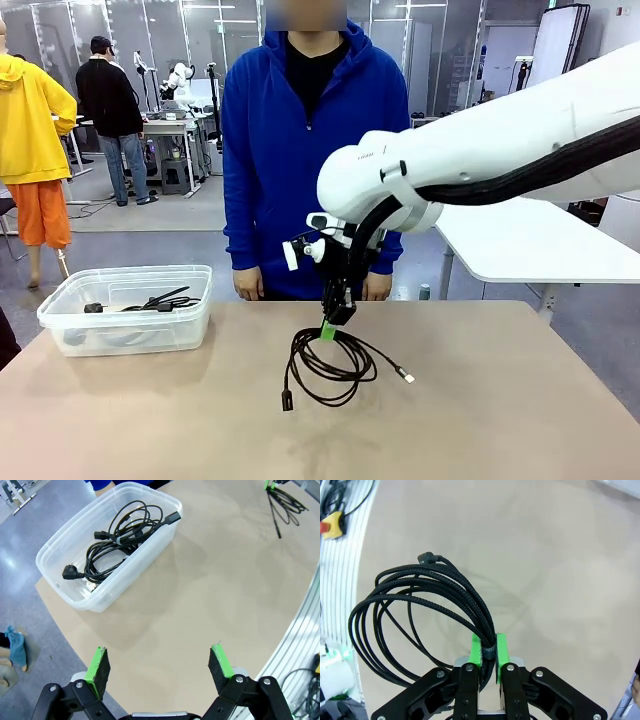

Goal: Organize and store the cables.
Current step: Place the USB Extension Cable into the Organizing box.

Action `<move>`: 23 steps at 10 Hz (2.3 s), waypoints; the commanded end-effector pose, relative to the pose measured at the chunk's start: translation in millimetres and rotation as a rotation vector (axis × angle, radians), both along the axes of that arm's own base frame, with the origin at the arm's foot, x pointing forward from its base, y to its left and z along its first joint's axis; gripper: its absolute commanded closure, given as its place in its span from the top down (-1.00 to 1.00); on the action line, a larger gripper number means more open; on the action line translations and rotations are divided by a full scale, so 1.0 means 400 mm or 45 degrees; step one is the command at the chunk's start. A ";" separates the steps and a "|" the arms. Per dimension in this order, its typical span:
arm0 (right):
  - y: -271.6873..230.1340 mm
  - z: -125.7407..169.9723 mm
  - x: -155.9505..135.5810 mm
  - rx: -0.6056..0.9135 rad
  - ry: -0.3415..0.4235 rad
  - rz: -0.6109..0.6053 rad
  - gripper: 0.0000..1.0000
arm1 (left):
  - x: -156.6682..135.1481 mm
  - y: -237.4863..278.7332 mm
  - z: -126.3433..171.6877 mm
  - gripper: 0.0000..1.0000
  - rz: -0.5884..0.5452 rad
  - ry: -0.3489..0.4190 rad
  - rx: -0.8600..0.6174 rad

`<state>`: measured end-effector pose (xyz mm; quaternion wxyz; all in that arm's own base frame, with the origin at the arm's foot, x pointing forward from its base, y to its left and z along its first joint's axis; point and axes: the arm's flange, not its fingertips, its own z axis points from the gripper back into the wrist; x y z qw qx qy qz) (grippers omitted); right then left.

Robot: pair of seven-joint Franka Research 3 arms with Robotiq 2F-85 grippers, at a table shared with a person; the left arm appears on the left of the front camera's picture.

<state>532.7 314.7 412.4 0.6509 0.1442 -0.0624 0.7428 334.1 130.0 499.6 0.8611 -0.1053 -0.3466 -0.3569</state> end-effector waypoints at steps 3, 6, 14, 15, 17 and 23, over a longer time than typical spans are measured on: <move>0.059 -0.127 0.023 -0.126 0.015 -0.121 -0.99 | 0.008 0.004 -0.001 1.00 -0.008 -0.034 -0.002; 0.082 -0.158 0.018 -0.226 -0.018 -0.122 -0.99 | 0.008 0.004 -0.001 1.00 -0.008 -0.034 -0.002; 0.077 -0.145 0.014 -0.226 -0.024 -0.169 1.00 | 0.008 0.004 -0.001 1.00 -0.008 -0.034 -0.002; 0.072 -0.139 0.002 -0.219 -0.053 -0.175 1.00 | 0.008 0.004 -0.001 1.00 -0.008 -0.034 -0.002; 0.038 -0.119 -0.040 -0.207 -0.146 -0.207 1.00 | 0.008 0.004 -0.001 1.00 -0.008 -0.034 -0.002; -0.412 -0.002 -0.128 0.198 -0.125 -0.257 1.00 | 0.008 0.004 -0.001 1.00 -0.008 -0.034 -0.002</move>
